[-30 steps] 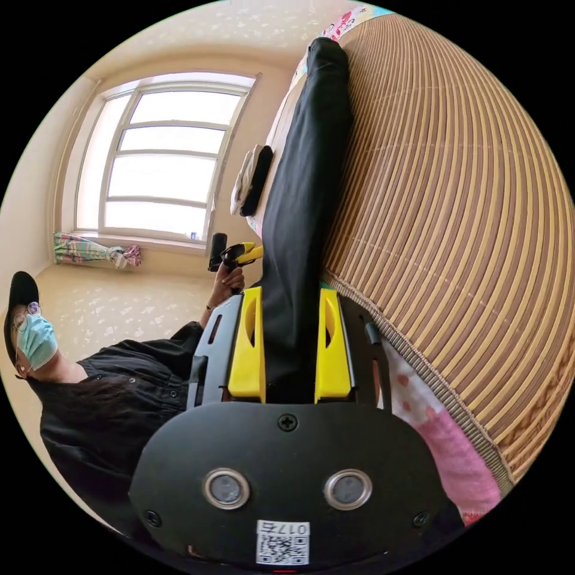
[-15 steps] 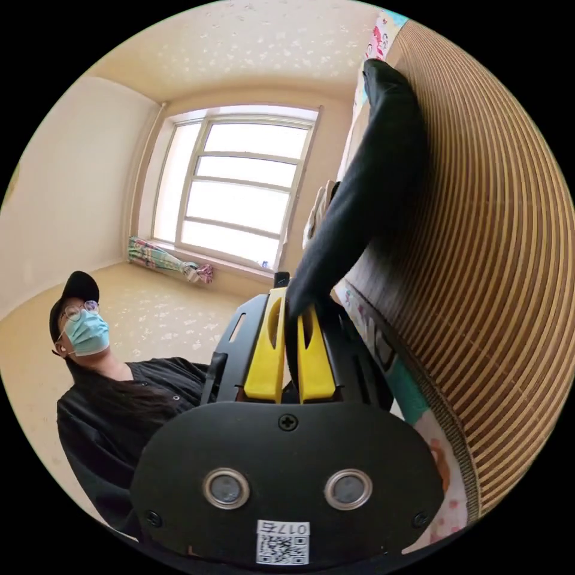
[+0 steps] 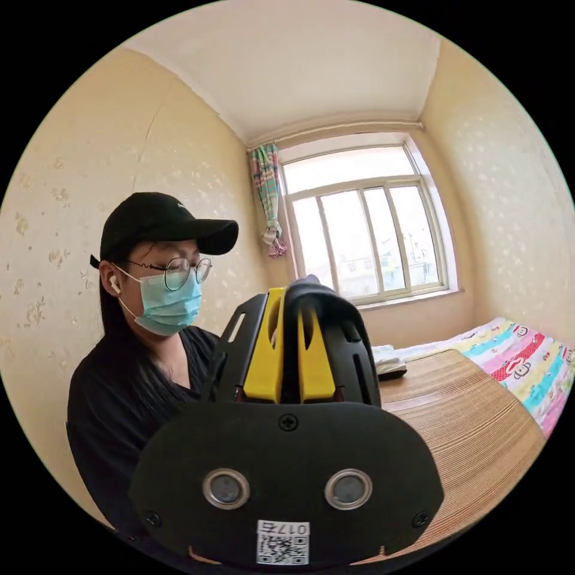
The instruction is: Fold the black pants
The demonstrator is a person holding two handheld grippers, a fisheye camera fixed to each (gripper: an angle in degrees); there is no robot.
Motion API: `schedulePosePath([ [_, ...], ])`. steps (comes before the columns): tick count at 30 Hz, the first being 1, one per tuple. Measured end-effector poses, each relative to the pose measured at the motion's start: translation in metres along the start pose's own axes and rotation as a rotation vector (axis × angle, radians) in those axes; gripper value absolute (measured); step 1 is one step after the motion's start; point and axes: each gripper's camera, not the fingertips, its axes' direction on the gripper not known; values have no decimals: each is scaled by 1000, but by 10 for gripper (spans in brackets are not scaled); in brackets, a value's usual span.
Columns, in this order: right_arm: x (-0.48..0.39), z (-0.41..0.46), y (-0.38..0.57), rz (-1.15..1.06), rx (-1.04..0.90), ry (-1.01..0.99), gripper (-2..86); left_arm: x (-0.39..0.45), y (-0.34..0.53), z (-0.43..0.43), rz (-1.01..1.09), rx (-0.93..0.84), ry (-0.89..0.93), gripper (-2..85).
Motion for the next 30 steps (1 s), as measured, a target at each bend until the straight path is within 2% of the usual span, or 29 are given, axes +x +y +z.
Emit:
schedulePosePath([
  [3, 28, -9, -23, 160, -13, 160, -2, -39, -11, 33, -119, -59, -104, 13],
  [7, 93, -11, -22, 287, -68, 358, -2, -143, 22, 87, -325, -153, -235, 12],
  [12, 215, -8, -31, 370, -194, 561, -1, -241, 44, 132, -379, -202, -346, 16],
  [16, 263, -4, 13, 464, -255, 643, 1, -299, 112, 158, -396, -357, -408, 28],
  [19, 276, 3, 111, 551, -325, 660, 11, -322, 225, 168, -429, -570, -453, 46],
  [22, 285, 4, 261, 800, -399, 673, 44, -339, 375, 165, -573, -802, -463, 71],
  [24, 279, 0, 385, 1063, -479, 688, 85, -346, 458, 153, -695, -913, -469, 97],
  [25, 273, -2, 410, 1122, -476, 681, 94, -349, 498, 137, -785, -921, -451, 109],
  [27, 232, -34, 457, 1157, -161, 609, 98, -357, 529, 104, -902, -804, -403, 110],
  [29, 229, -55, 470, 1229, -49, 544, 111, -383, 527, 61, -993, -569, -374, 115],
  [30, 236, -60, 464, 1221, -42, 536, 130, -394, 523, 53, -1008, -526, -378, 119],
])
